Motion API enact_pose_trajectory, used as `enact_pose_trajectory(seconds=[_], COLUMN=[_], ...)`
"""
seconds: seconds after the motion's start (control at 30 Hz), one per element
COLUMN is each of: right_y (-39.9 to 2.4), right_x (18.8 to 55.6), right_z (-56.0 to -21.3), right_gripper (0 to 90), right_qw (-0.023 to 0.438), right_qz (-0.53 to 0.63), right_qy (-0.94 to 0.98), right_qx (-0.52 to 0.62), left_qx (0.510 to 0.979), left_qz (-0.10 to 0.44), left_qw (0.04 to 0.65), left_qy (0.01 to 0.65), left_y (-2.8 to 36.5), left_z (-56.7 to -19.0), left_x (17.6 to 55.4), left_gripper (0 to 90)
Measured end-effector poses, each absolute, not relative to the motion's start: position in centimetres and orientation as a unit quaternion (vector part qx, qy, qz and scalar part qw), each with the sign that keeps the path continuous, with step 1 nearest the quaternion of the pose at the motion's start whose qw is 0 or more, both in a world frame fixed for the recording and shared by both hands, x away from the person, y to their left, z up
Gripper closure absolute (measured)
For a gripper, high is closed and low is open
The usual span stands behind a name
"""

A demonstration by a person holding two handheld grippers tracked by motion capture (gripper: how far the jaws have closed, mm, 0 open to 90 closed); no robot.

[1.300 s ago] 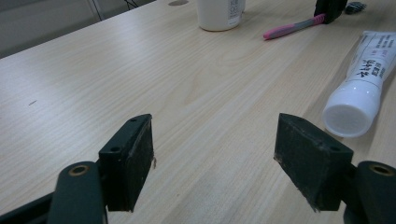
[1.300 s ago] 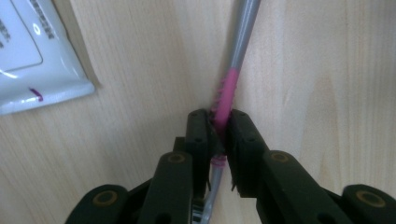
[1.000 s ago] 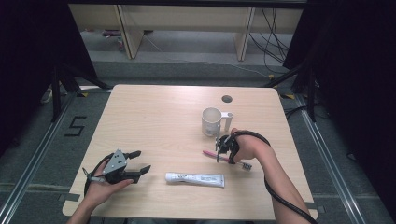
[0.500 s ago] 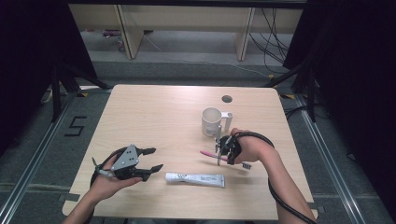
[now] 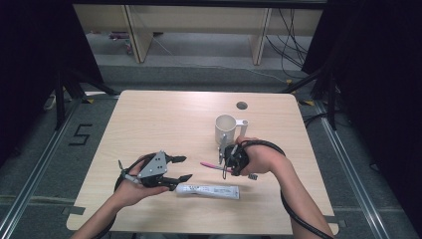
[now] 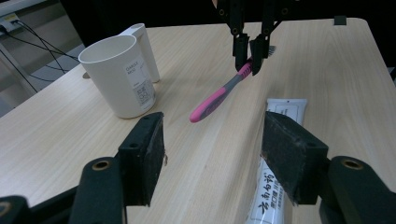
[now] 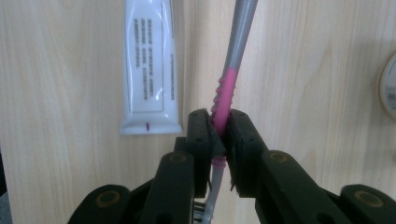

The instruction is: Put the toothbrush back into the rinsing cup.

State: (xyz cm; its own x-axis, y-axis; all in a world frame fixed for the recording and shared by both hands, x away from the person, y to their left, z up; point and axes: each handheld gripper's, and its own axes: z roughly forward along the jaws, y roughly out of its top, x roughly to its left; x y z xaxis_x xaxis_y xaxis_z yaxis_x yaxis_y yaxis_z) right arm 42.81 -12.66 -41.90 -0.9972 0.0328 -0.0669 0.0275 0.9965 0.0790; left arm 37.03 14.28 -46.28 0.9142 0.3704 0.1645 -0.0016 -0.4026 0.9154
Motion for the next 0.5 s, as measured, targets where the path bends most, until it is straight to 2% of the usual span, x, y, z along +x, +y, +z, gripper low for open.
enact_pose_trajectory(seconds=[0.13,0.33,0.5], right_y=[-12.1,-11.5,-11.1], right_x=[42.7,42.6,42.3], right_z=[-41.6,-41.5,-41.5], right_gripper=[80.3,80.3,80.3], right_qw=[0.037,0.031,0.026], right_qz=[0.05,0.044,0.046], right_qy=[0.998,0.999,0.999], right_qx=[0.013,0.005,-0.001], left_qx=[0.817,0.827,0.829], left_qz=[0.169,0.193,0.186], left_qw=[0.538,0.52,0.521], left_qy=[0.123,0.092,0.079], left_y=[13.7,12.6,11.9], left_z=[-46.9,-47.1,-47.3], left_x=[37.4,37.6,38.1], left_gripper=[39.6,40.0,40.7])
